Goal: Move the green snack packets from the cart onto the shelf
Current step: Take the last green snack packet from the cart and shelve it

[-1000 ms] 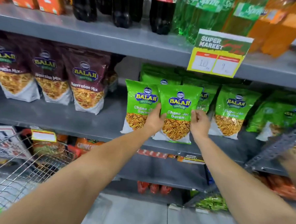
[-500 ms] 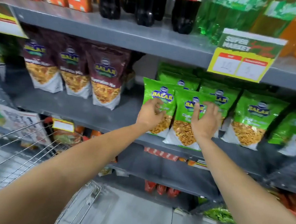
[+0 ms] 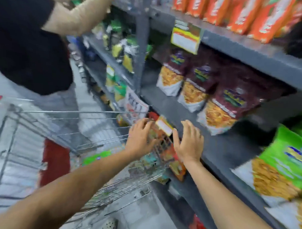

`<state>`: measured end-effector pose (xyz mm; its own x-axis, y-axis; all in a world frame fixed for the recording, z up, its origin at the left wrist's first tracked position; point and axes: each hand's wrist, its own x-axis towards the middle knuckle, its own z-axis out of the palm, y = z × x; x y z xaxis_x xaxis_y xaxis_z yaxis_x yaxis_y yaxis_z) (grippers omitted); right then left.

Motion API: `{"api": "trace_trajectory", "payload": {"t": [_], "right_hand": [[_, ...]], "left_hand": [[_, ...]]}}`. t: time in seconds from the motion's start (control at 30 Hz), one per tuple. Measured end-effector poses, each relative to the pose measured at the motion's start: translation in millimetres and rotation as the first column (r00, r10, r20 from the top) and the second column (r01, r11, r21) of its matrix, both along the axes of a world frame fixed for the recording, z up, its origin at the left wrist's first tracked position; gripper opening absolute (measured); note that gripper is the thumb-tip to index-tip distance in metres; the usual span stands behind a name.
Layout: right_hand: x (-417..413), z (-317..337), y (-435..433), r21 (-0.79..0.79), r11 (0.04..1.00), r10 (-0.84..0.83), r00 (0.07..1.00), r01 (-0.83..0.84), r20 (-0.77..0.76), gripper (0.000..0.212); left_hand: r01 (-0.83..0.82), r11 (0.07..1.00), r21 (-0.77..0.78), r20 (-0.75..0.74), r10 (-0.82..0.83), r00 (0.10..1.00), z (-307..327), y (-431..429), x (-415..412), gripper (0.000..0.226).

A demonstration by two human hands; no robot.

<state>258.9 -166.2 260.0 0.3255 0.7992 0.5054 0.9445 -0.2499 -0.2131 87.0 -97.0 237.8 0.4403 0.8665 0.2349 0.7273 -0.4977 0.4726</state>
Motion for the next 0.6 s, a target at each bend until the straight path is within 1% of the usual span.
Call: {"api": "trace_trajectory", "payload": {"t": [0.13, 0.2, 0.3, 0.37, 0.43, 0.47, 0.53, 0.6], "right_hand": [[-80, -43, 47, -0.106, 0.991, 0.084, 0.996, -0.086, -0.022, 0.051], [-115, -67, 64, -0.194, 0.972, 0.120, 0.991, -0.129, -0.057, 0.051], [-153, -105, 87, -0.337, 0.928, 0.134, 0.986, -0.161, -0.103, 0.051], [-176, -137, 101, -0.397, 0.895, 0.160, 0.978, -0.202, -0.135, 0.050], [-193, -163, 108, -0.455, 0.857, 0.185, 0.969, -0.241, -0.165, 0.048], [-209, -194, 119, -0.506, 0.824, 0.184, 0.965, -0.254, -0.185, 0.048], [-221, -214, 127, -0.538, 0.800, 0.183, 0.962, -0.265, -0.203, 0.050], [-230, -222, 132, -0.556, 0.791, 0.159, 0.964, -0.254, -0.215, 0.050]], "left_hand": [[-0.140, 0.983, -0.117, -0.081, 0.131, 0.988, -50, 23, -92, 0.070], [-0.184, 0.971, -0.156, -0.122, 0.166, 0.979, -76, 31, -127, 0.068], [-0.260, 0.925, -0.277, -0.147, 0.227, 0.963, -116, 43, -164, 0.072], [-0.309, 0.876, -0.371, -0.143, 0.275, 0.951, -151, 52, -185, 0.075], [-0.378, 0.819, -0.432, -0.170, 0.338, 0.926, -177, 53, -199, 0.076], [-0.430, 0.748, -0.506, -0.197, 0.386, 0.901, -208, 58, -210, 0.075], [-0.488, 0.660, -0.572, -0.203, 0.462, 0.863, -227, 58, -217, 0.075], [-0.514, 0.605, -0.608, -0.204, 0.507, 0.837, -235, 55, -219, 0.075]]}}
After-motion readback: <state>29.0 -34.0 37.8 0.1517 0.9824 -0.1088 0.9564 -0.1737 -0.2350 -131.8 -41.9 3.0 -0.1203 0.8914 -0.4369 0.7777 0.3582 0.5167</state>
